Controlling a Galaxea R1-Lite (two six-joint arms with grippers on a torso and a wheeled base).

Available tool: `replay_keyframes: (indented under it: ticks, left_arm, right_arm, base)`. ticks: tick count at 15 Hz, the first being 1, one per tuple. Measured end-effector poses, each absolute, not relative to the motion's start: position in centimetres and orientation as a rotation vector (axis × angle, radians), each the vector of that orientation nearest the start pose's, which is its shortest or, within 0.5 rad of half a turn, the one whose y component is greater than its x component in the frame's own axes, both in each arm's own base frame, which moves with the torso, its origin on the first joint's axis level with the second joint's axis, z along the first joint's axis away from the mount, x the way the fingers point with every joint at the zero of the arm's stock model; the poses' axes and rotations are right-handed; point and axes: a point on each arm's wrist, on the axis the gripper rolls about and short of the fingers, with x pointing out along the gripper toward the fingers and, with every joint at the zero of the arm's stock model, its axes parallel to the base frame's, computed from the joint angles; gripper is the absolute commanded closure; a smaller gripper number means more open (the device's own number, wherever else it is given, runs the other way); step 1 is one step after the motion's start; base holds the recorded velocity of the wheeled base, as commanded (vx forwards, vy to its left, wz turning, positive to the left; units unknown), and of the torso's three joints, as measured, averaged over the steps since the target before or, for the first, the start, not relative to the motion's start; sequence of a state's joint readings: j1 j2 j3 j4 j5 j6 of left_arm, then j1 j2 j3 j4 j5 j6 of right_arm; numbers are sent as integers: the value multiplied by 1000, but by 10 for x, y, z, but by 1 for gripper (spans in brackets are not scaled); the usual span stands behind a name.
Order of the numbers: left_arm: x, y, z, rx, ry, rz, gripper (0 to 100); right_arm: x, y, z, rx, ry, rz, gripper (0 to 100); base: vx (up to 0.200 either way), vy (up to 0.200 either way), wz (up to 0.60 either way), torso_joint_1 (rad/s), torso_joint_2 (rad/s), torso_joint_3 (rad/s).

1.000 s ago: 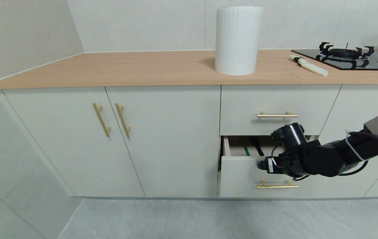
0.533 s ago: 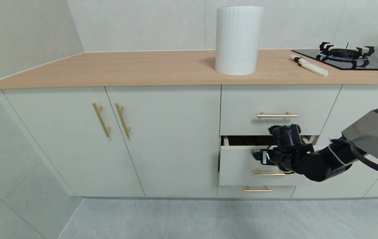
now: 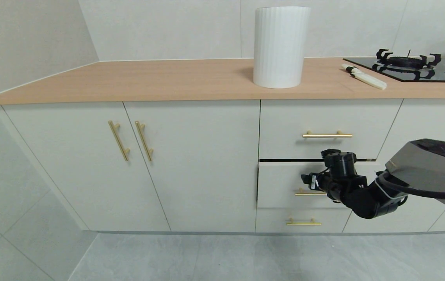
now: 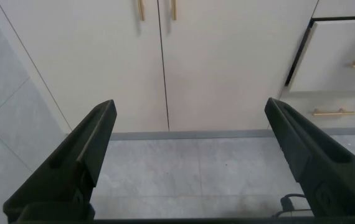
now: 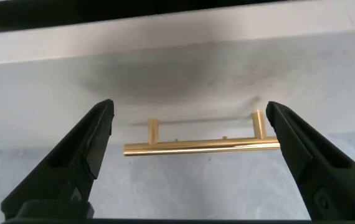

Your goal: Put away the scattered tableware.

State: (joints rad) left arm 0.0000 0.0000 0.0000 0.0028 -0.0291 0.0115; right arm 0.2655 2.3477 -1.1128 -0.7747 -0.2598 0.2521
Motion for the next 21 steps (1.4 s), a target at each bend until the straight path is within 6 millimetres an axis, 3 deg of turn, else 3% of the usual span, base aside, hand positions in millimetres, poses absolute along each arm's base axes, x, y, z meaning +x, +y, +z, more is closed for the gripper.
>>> replay_keyframes:
  ticks: [6,13,17,21]
  left_arm:
    - [-23,-1,75,12,3,-29,0]
    - [-23,-1,75,11,2,-29,0]
    - [-23,-1,75,11,3,-29,0]
    - [-23,-1,75,12,2,-29,0]
  right_arm:
    - [436,90,26,167,386,-93,0]
    - [438,88,25,184,382,-105,0]
    - [407,85,45,174,409,-102,0]
    - [351,79,102,179,352,-80,0]
  base:
    - [0,0,0,0,0,0]
    - [0,0,0,0,0,0]
    - [0,0,0,0,0,0]
    - [0,0,0,0,0,0]
